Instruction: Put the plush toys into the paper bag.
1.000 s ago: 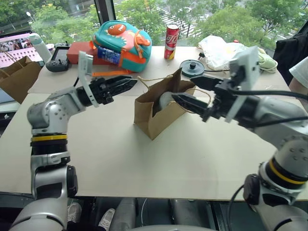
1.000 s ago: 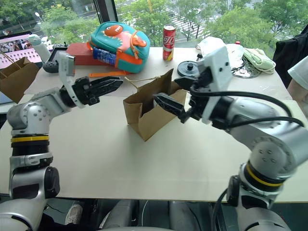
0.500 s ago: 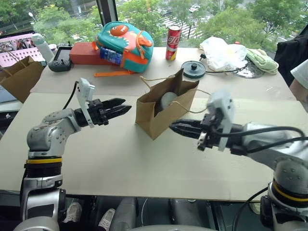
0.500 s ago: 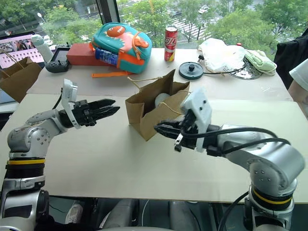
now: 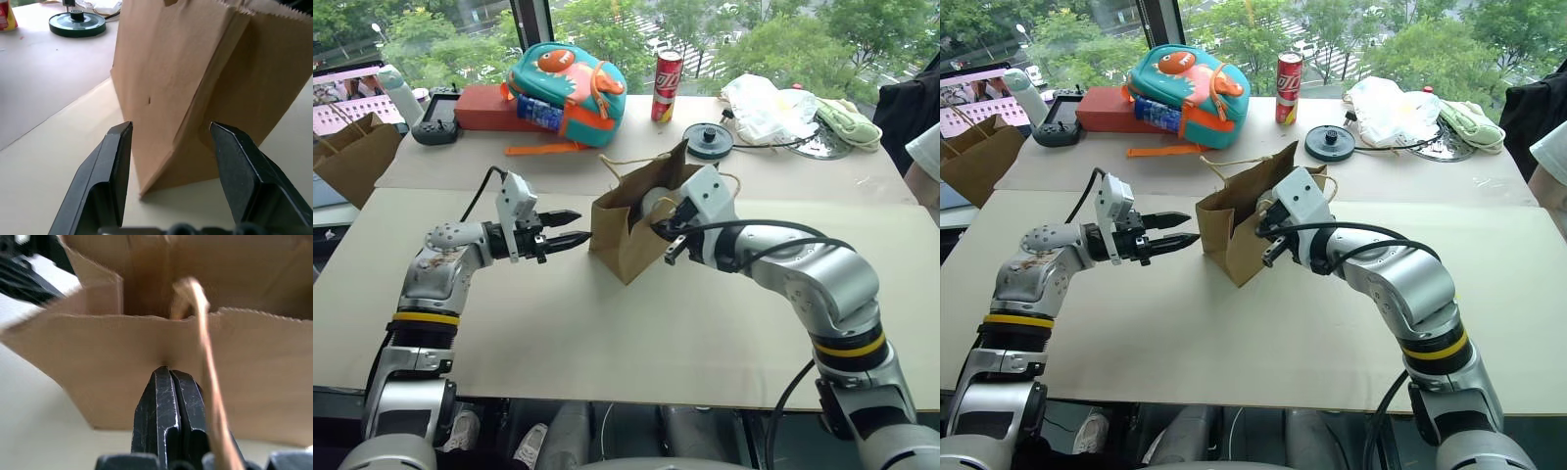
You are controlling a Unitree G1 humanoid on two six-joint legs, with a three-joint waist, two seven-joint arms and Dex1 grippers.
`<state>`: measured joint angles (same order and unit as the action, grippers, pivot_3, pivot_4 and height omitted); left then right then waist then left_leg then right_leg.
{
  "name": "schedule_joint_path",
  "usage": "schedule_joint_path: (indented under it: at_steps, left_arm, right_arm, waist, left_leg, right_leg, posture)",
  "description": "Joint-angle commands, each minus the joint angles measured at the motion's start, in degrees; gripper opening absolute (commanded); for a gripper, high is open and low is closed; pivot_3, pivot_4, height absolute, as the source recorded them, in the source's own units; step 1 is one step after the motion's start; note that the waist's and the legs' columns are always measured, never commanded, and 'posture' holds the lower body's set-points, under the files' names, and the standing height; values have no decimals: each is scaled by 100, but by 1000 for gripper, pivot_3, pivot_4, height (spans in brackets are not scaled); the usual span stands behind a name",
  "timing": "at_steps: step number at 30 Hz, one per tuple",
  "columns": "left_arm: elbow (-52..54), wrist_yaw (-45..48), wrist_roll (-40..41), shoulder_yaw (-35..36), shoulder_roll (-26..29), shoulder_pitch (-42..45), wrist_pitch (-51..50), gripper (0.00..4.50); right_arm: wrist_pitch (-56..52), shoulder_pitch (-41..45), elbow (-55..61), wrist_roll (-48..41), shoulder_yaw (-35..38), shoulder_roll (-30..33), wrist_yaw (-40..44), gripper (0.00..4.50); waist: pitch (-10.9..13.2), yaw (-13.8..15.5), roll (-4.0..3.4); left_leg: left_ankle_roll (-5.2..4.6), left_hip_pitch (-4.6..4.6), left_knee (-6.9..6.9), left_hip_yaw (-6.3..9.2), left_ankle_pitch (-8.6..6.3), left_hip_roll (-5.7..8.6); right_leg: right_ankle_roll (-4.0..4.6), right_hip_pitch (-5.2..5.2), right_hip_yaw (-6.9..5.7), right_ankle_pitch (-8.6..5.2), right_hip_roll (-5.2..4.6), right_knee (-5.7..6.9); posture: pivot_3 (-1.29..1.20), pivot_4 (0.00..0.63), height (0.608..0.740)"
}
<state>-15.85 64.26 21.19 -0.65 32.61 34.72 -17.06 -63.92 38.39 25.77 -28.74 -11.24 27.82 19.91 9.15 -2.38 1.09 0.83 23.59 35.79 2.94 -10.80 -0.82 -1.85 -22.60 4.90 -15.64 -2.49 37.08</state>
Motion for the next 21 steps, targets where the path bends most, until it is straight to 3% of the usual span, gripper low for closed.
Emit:
schedule_joint_path:
  at_steps: [1, 7, 21]
  left_arm:
    - [378, 69, 48, -108, -184, -27, 109, 2693]
    - [1193, 266, 228, -200, -52, -500, -327, 2693]
    - [1366, -441, -44, -288, -287, -483, -472, 2693]
  right_arm:
    - [80, 260, 54, 103, 10, -251, -60, 30]
    - [66, 383, -116, 273, 94, -514, -158, 30]
    - [1, 411, -229, 468, 153, -793, -225, 30]
  waist:
    - [0, -4, 0]
    - [0, -36, 0]
    - [0, -15, 0]
  left_leg:
    - [0, 3, 1, 0, 0, 0]
    - [-1, 8, -2, 2, 0, -3]
    - [-1, 6, 0, 3, 0, -2]
  right_leg:
    - [0, -1, 0, 0, 0, 0]
    - [2, -14, 0, 1, 1, 9]
    - [3, -10, -2, 2, 1, 8]
  posture:
    - [0, 150, 739]
    - [0, 150, 739]
    - [0, 150, 739]
